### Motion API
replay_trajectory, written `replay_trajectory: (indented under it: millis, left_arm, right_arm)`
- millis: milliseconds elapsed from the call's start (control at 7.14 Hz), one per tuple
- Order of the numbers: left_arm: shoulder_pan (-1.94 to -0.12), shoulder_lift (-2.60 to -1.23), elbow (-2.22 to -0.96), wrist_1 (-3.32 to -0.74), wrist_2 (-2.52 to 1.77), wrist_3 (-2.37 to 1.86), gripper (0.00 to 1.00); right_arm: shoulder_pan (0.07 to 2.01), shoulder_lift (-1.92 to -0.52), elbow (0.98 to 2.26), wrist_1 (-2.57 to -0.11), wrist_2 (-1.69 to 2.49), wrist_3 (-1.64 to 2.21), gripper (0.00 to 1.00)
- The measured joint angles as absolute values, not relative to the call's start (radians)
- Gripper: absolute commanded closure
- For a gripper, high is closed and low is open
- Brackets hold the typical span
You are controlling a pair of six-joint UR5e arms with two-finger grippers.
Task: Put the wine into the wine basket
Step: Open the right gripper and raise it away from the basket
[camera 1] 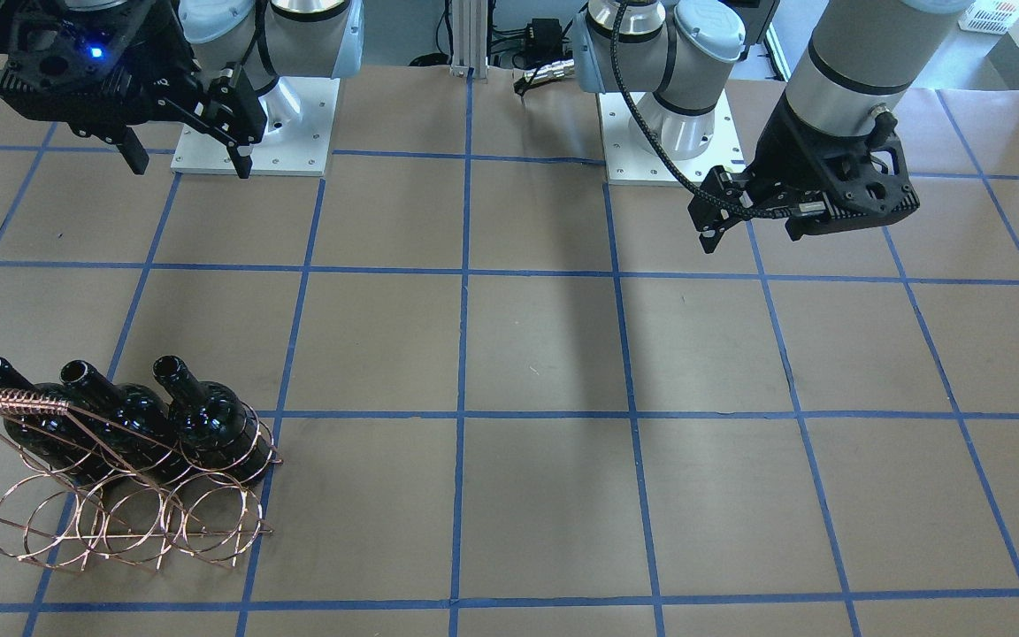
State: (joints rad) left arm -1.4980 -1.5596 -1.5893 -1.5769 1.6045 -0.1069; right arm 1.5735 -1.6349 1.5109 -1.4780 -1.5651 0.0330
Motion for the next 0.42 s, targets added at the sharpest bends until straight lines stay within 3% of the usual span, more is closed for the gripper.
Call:
replay_trajectory:
  millis: [420]
  left_arm:
    - [-1.499,-1.555,-1.589,-1.578,1.602,-0.114,0.0]
  right_arm:
    - [1.575,-1.635,1.511,-1.48,-1.564,0.031,0.0]
